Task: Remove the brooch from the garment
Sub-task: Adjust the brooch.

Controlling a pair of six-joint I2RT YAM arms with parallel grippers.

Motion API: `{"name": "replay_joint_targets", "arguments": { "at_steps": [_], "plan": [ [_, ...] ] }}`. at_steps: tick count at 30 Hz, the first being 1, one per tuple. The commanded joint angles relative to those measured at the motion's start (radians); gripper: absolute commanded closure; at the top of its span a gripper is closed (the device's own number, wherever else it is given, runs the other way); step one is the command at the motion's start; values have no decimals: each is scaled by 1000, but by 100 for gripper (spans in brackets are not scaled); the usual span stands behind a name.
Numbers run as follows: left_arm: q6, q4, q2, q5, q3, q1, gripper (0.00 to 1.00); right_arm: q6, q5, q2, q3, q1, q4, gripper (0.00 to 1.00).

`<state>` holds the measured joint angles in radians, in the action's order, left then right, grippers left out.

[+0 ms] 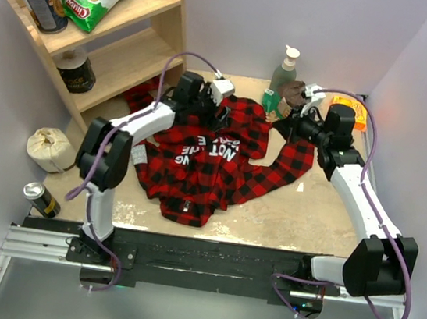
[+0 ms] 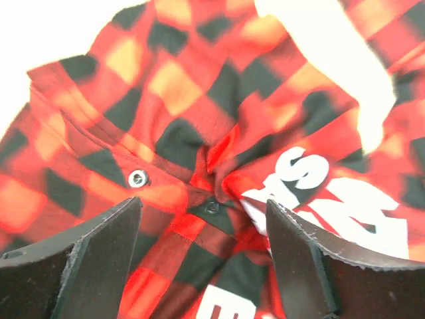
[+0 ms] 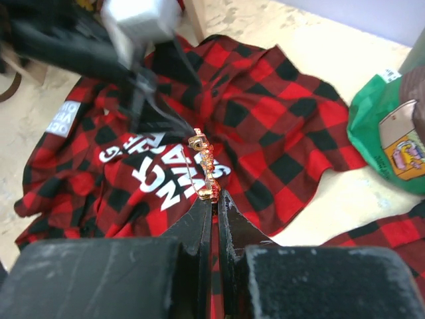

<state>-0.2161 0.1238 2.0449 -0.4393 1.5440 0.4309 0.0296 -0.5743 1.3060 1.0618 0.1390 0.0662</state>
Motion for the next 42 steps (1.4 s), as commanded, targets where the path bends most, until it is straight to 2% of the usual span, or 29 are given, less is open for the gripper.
{"name": "replay_joint_targets", "arguments": {
  "at_steps": [1, 5, 10, 17, 24, 28, 33, 38, 42],
  "plan": [
    [37, -150, -192, 34, -67, 2, 17, -25, -61, -40, -2, -1, 18, 100],
    [55, -151, -271, -96, -104, -23, 16, -69, -131, -24, -6, -1, 63, 100],
    [3, -128, -324, -352, -137, -24, 12, -112, -202, -21, -22, -1, 104, 100],
    [-72, 33, -287, -610, -101, -24, 12, -171, -289, -8, -23, -1, 158, 100],
    [23, -143, -328, -650, -193, -11, 12, -191, -283, 27, -13, 20, 188, 100],
    [35, -148, -309, -625, -176, 25, 13, -200, -246, 44, -2, 50, 204, 100],
    [3, -10, -247, -648, -52, 54, 18, -232, -210, 71, 24, 94, 247, 100],
    [-35, 129, -187, -656, 39, 66, 18, -264, -177, 99, 47, 129, 300, 100],
    [-152, 289, -129, -641, 120, 89, 20, -278, -173, 113, 61, 142, 317, 100]
  ]
}}
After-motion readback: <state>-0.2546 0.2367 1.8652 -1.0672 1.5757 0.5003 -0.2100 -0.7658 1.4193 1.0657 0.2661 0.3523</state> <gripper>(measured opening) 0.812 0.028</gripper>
